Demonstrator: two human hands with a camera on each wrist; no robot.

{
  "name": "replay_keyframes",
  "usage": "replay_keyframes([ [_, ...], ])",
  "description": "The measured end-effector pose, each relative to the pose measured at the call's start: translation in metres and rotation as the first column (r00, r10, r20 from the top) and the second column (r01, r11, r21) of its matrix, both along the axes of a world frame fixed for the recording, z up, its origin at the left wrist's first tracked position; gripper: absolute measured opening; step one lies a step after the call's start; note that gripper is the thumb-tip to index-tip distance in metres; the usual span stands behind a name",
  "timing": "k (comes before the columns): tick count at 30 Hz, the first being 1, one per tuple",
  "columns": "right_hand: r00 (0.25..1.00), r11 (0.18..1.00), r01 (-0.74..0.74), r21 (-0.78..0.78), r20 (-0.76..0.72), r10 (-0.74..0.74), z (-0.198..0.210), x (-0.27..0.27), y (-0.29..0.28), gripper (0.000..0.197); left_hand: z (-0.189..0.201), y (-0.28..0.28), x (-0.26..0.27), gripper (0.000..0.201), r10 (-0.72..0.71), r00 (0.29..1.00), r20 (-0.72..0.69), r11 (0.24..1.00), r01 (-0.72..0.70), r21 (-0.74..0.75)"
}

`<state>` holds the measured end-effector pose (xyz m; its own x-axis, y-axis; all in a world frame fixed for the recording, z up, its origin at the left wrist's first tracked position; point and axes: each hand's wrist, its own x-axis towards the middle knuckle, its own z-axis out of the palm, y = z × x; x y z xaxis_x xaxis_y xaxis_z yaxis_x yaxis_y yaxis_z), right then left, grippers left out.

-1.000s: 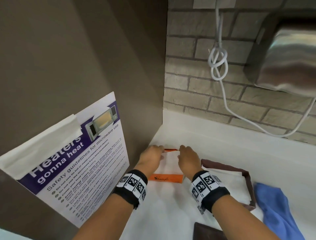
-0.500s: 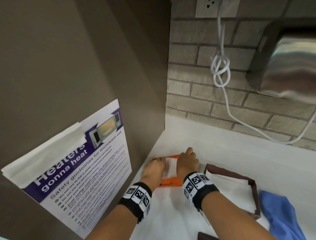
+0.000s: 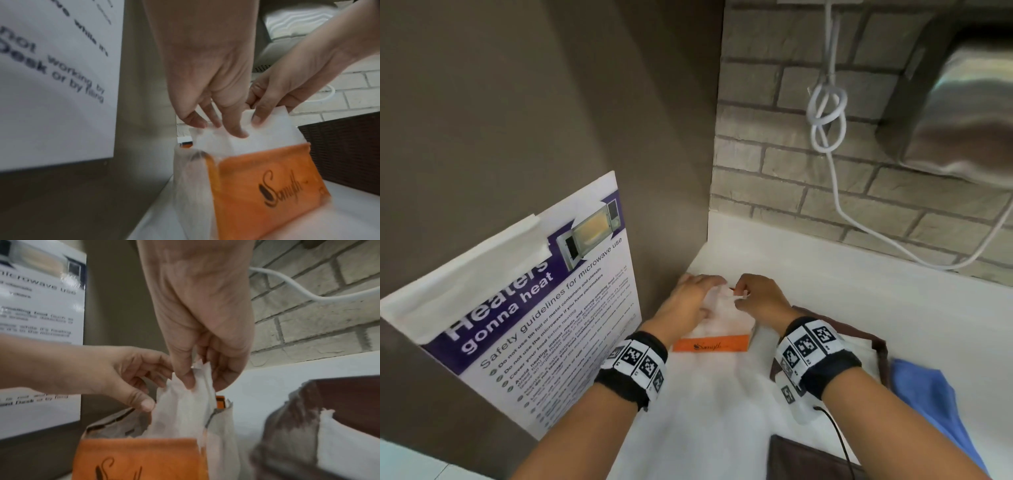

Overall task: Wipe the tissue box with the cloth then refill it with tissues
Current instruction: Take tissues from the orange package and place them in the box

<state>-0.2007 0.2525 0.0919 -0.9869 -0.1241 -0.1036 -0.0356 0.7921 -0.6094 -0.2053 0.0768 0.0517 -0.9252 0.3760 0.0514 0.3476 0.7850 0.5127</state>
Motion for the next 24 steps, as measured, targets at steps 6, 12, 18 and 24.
replay_keyframes([
  [6,0.996,0.979,0.071,-0.191,0.071,-0.058,-0.008,-0.002,0.004,0.023,0.008,0.004,-0.005,0.047,-0.068,0.998,-0.003,0.989,0.067,-0.128],
  [12,0.981,0.99,-0.085,-0.113,0.167,0.103,-0.004,-0.003,0.002,0.037,0.023,-0.002,-0.002,0.076,-0.072,0.997,-0.041,0.971,0.061,-0.233],
  [18,0.981,0.999,-0.013,-0.046,0.192,0.021,-0.001,-0.01,0.002,0.03,0.031,-0.009,-0.011,0.035,0.035,0.977,0.212,0.983,0.004,-0.182],
  [24,0.975,0.998,0.052,-0.017,0.218,-0.048,-0.01,-0.013,-0.005,0.036,0.02,-0.01,-0.013,0.029,0.155,0.96,0.234,0.976,-0.112,-0.187],
])
